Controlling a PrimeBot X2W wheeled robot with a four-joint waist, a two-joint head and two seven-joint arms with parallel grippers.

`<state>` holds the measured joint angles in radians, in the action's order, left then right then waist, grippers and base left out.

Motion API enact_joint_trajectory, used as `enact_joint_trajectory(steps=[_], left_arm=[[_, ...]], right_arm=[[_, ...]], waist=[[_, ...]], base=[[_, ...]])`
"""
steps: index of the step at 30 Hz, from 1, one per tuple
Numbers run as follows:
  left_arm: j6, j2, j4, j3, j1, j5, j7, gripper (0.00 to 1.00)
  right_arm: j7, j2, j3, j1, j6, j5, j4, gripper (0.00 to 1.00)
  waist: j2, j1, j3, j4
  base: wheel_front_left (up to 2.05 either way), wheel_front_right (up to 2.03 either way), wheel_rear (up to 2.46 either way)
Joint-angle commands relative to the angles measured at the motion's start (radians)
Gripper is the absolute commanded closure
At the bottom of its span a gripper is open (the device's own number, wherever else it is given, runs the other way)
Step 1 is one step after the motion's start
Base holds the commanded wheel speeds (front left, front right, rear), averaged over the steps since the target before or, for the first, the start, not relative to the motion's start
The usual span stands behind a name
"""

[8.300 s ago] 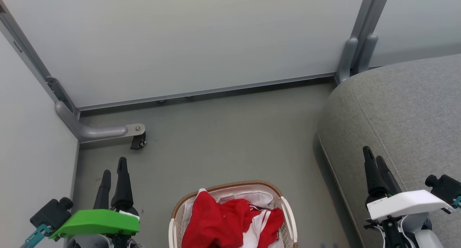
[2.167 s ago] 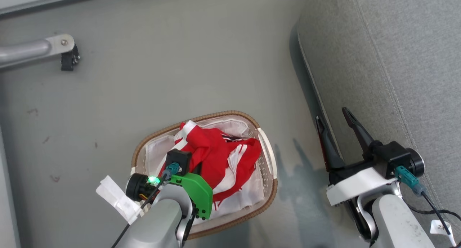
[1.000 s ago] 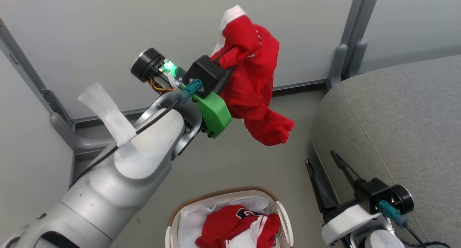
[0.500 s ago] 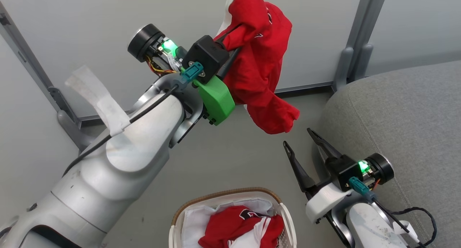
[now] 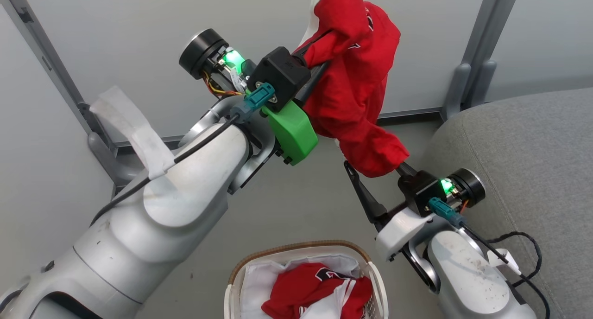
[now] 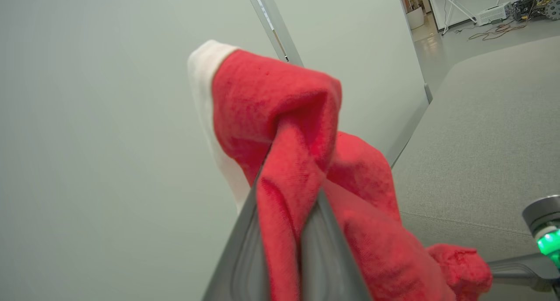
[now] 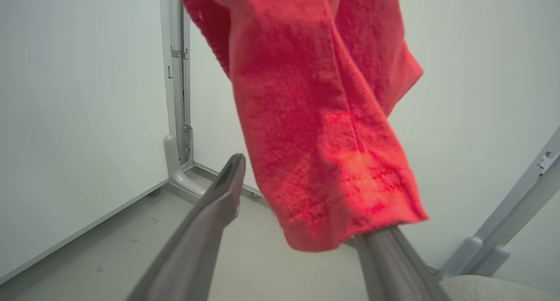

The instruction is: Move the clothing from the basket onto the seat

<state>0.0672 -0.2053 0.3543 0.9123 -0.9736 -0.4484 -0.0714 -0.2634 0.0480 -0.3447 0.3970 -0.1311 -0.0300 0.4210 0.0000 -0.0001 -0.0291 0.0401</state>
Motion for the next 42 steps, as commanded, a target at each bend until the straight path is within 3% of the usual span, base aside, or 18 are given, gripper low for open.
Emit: enact_joint_trajectory(steps=[1,4,5,6,7,8,9,21,23,24,25,26,27,35,42], left_arm=[[-0.006,0.002,-0.009,0.002,0.016,-0.016,0.002,1.0],[-0.009,0.004,-0.021,0.005,0.027,-0.02,0.005,1.0],[-0.01,0.004,-0.025,0.005,0.029,-0.023,0.005,1.0],[-0.012,0.004,-0.029,0.004,0.031,-0.028,0.006,1.0],[-0.012,0.004,-0.032,0.004,0.034,-0.028,0.006,1.0],[-0.014,0.004,-0.034,0.003,0.04,-0.033,0.004,1.0],[-0.016,0.003,-0.037,0.001,0.045,-0.036,0.003,1.0],[-0.054,-0.018,-0.017,-0.033,0.147,-0.101,-0.04,1.0],[-0.061,-0.017,-0.008,-0.041,0.173,-0.117,-0.059,0.95],[-0.064,-0.015,-0.005,-0.046,0.184,-0.125,-0.071,0.82],[-0.069,-0.01,0.0,-0.054,0.2,-0.133,-0.093,0.6],[-0.071,-0.006,0.006,-0.056,0.214,-0.138,-0.108,0.09],[-0.075,0.0,0.017,-0.06,0.236,-0.146,-0.125,0.0],[-0.065,0.051,0.099,-0.092,0.381,-0.179,-0.191,0.0],[-0.037,0.09,0.101,-0.153,0.512,-0.127,-0.195,0.0]], right_arm=[[-0.002,0.005,-0.004,0.019,0.001,-0.011,-0.007,0.0],[-0.002,0.005,-0.008,0.044,0.001,-0.02,-0.008,0.0],[-0.002,0.005,-0.009,0.051,0.001,-0.023,-0.006,0.16],[-0.002,0.004,-0.013,0.058,0.001,-0.026,0.0,0.52],[-0.002,0.004,-0.016,0.064,0.001,-0.026,0.005,0.6],[-0.002,0.005,-0.017,0.071,0.001,-0.027,0.009,0.9],[-0.002,0.005,-0.019,0.077,0.001,-0.029,0.014,1.0],[-0.002,0.004,0.014,0.07,0.001,-0.034,-0.024,1.0],[-0.002,0.004,0.024,0.067,0.001,-0.034,-0.031,1.0],[-0.002,0.004,0.026,0.065,0.001,-0.034,-0.034,1.0],[-0.002,0.004,0.032,0.062,0.001,-0.032,-0.038,1.0],[-0.002,0.004,0.036,0.061,0.001,-0.032,-0.04,1.0],[-0.002,0.004,0.04,0.06,0.001,-0.031,-0.044,1.0],[-0.002,0.004,0.087,0.044,0.001,-0.018,-0.071,1.0],[-0.002,0.004,0.119,0.027,0.001,-0.004,-0.088,1.0]], waist=[[0.0,0.0001,0.002,0.004],[0.0,0.0001,0.005,0.009],[0.0,0.0001,0.006,0.01],[0.0,0.0001,0.007,0.011],[0.0,0.0001,0.008,0.012],[0.0,0.0001,0.009,0.013],[0.0,0.0001,0.01,0.014],[0.0,0.0001,0.021,0.003],[0.0,0.0001,0.022,0.001],[0.0,0.0001,0.023,0.0],[0.0,0.0001,0.023,0.0],[0.0,0.0001,0.023,0.0],[0.0,0.0001,0.024,-0.001],[0.0,0.0001,0.027,-0.005],[0.0,0.0001,0.03,-0.007]], base=[[0.0,0.0,0.0],[0.0,0.0,0.0],[0.0,0.0,0.0],[0.0,0.0,0.0],[0.0,0.0,0.0],[0.0,0.0,0.0],[0.0,0.0,0.0],[0.0,0.0,0.0],[0.0,0.0,0.0],[0.0,0.0,0.0],[0.0,0.0,0.0],[0.0,0.0,0.0],[0.0,0.0,0.0],[0.0,0.0,0.0],[0.0,0.0,0.0]])
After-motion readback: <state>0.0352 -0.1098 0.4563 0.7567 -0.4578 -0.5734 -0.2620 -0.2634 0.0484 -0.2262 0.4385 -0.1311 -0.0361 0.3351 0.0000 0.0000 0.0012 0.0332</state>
